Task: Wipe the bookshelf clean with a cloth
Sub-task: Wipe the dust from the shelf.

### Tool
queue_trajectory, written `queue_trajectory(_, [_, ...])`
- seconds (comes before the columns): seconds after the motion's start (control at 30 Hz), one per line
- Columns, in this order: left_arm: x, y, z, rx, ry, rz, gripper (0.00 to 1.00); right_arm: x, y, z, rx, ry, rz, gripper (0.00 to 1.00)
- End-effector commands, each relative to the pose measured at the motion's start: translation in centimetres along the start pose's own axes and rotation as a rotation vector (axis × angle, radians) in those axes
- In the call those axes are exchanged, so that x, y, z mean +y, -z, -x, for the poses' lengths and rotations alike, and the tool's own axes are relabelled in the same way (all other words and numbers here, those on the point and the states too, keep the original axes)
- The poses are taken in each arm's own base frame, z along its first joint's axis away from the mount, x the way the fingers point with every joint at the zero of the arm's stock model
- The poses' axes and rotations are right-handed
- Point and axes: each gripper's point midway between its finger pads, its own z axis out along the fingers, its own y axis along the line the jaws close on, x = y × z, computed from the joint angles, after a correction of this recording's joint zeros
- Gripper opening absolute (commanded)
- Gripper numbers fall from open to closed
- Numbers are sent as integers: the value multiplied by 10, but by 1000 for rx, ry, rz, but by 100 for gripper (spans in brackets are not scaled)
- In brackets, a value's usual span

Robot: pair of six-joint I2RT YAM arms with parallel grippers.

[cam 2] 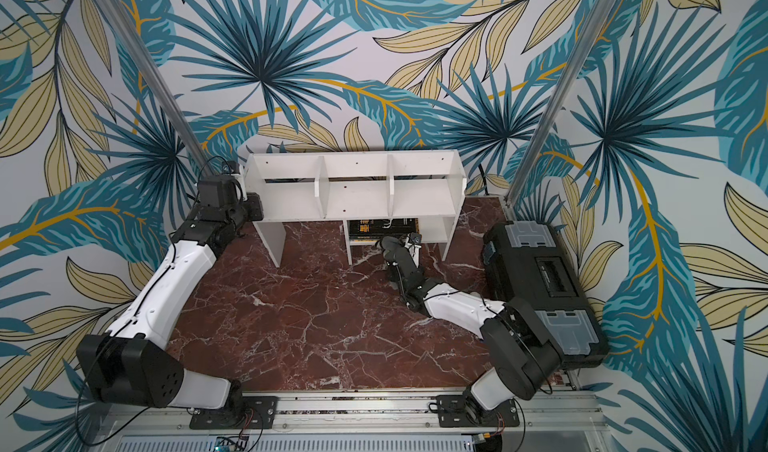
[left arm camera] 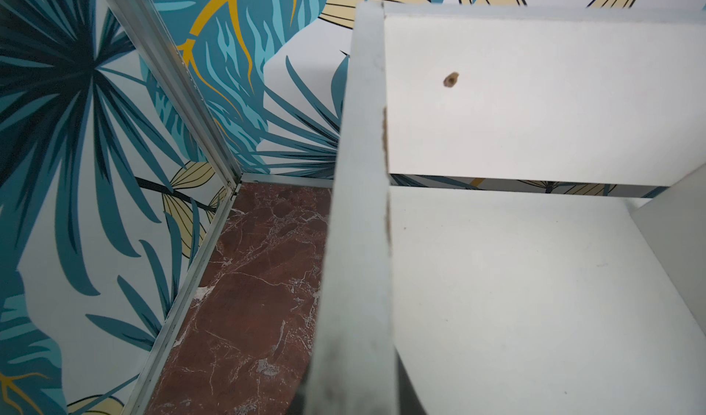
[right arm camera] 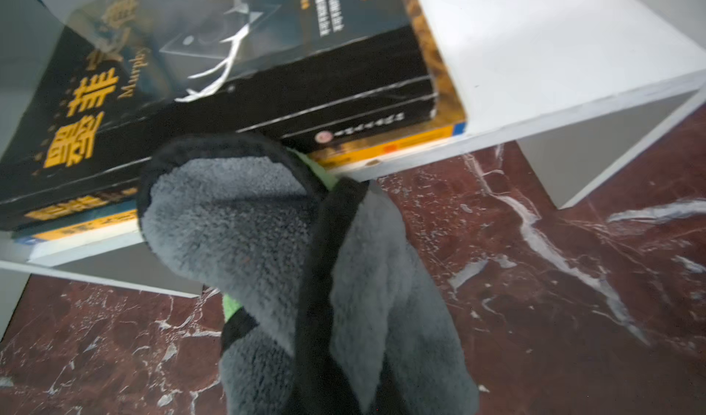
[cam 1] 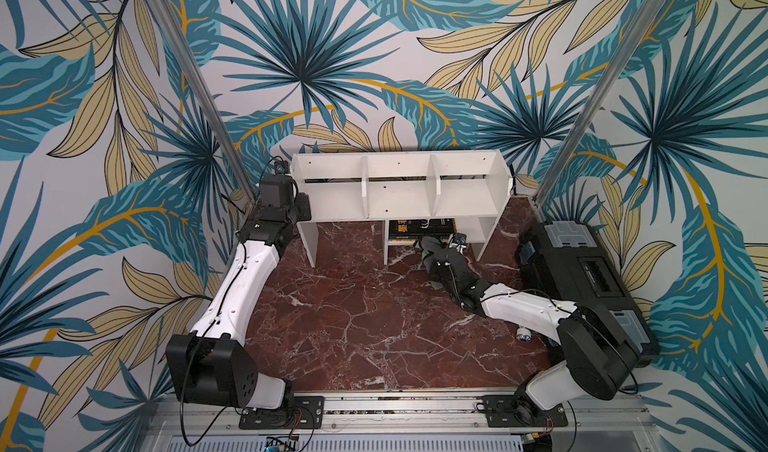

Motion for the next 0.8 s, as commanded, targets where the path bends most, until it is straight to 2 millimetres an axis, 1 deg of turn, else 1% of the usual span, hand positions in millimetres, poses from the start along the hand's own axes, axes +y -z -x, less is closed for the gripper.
queue_trajectory(0.0, [37, -2, 8, -40, 46, 130, 0, 23, 1, -9, 39, 28, 78, 0])
queue_trajectory(0.03, [41, -2, 9, -40, 50, 142, 0, 33, 0, -11, 45, 41, 96, 0])
queue_trajectory(0.1, [48, -3, 9, -33, 59, 149, 0, 60, 0, -15, 54, 88, 135, 0])
queue_trajectory(0.2, [49, -4, 9, -36, 40, 147, 0, 104, 3, -26, 69, 137, 202, 0])
queue_trajectory(0.27, [52, -8, 8, -28, 43, 142, 0, 126, 2, -32, 81, 143, 232, 0])
queue_trajectory(0.33, [55, -9, 8, -24, 50, 136, 0, 135, -3, -32, 88, 126, 243, 0])
queue_trajectory(0.4, [63, -11, 7, -21, 61, 151, 0, 136, -5, -30, 84, 107, 237, 0])
queue_trajectory(0.47, [68, -12, 6, -19, 68, 163, 0, 126, -3, -27, 67, 112, 201, 0])
queue_trajectory(0.53, [72, -12, 7, -18, 68, 176, 0, 106, -2, -26, 64, 105, 164, 0])
queue_trajectory(0.57, [73, -11, 8, -21, 74, 175, 0, 93, -1, -21, 59, 93, 145, 0])
queue_trajectory(0.63, [73, -12, 8, -23, 82, 171, 0, 58, 0, -18, 56, 78, 87, 0])
queue_trajectory(0.7, [76, -11, 7, -24, 80, 186, 0, 12, 4, -9, 40, 48, 8, 0])
queue_trajectory(0.73, [76, -11, 7, -24, 79, 190, 0, -7, 7, -5, 35, 32, -21, 0])
queue_trajectory(0.77, [75, -11, 6, -22, 78, 186, 0, -32, 10, 3, 25, 5, -60, 0])
